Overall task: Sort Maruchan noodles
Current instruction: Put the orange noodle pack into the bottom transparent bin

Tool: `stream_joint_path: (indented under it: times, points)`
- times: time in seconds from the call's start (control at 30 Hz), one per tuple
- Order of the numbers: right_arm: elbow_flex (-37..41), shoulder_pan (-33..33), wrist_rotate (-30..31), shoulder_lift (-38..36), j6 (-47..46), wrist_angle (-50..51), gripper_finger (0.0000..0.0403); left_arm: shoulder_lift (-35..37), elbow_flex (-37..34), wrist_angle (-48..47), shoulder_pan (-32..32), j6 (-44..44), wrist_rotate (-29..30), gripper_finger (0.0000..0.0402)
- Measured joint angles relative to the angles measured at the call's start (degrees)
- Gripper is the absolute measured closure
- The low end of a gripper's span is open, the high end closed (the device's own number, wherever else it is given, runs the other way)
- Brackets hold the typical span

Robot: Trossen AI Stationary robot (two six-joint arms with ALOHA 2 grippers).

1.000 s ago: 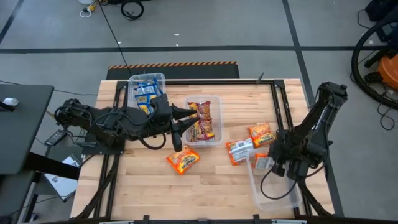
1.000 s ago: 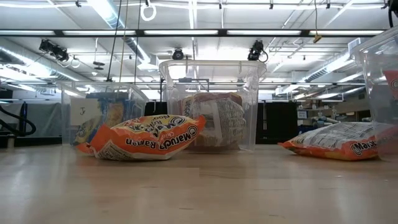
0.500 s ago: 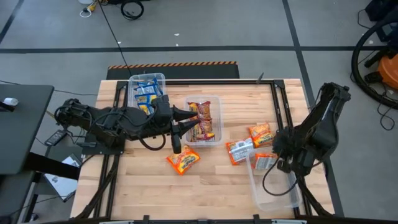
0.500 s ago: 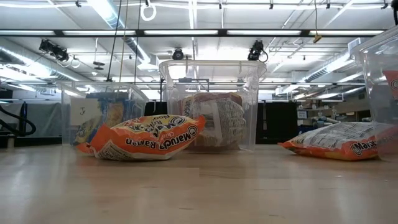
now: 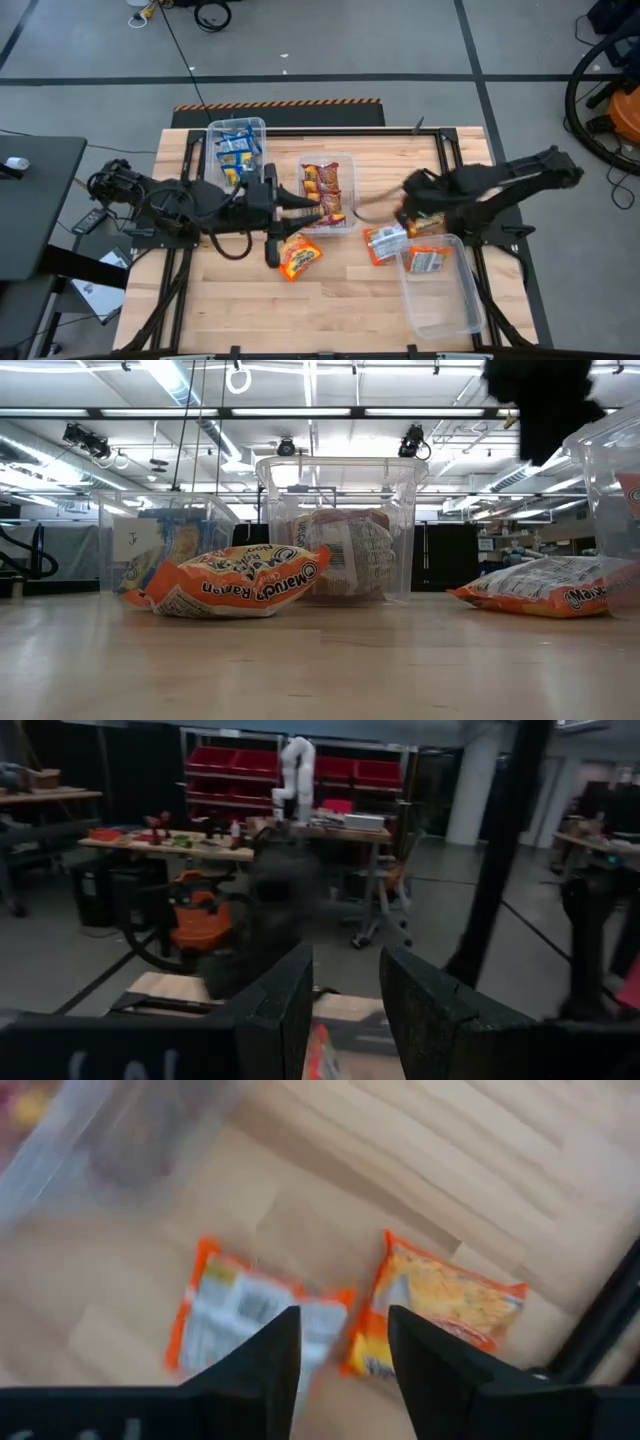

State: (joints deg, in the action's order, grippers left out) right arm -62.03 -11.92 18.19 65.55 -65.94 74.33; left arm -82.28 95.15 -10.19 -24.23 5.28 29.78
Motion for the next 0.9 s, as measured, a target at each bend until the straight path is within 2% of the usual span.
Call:
stream_joint_path:
  times: [0.13, 0.23, 0.4, 0.53, 0.73, 0.9]
  points:
    - [2.51, 10.72, -5.01, 5.09, 0.41, -4.99, 0.0243, 0.2, 0.0, -2.07, -3.0, -0.02, -0.12, 0.0278]
    - [3.32, 14.32, -8.15, 9.46, 1.71, -5.79, 0.0244, 0.32, 0.0, -3.59, -5.02, -0.15, 0.02, 0.0278]
    - [5.31, 14.78, -12.11, 13.19, 5.61, -6.99, 0.0245, 0.92, 0.0, -7.24, -7.43, 0.32, 1.17, 0.0278]
    - [11.3, 14.78, -16.94, 12.64, 5.07, -13.33, 0.0245, 1.47, 0.0, -9.14, -9.16, 0.43, 2.59, 0.0278]
    - [20.32, 15.43, -16.32, 10.74, 1.39, -22.2, 0.0245, 1.85, -0.01, -9.49, -10.47, -0.26, 4.5, 0.0278]
    - [23.91, 16.02, -15.9, 12.24, 1.04, -28.39, 0.0245, 1.79, 0.0, -9.74, -10.44, -1.5, 6.61, 0.0278]
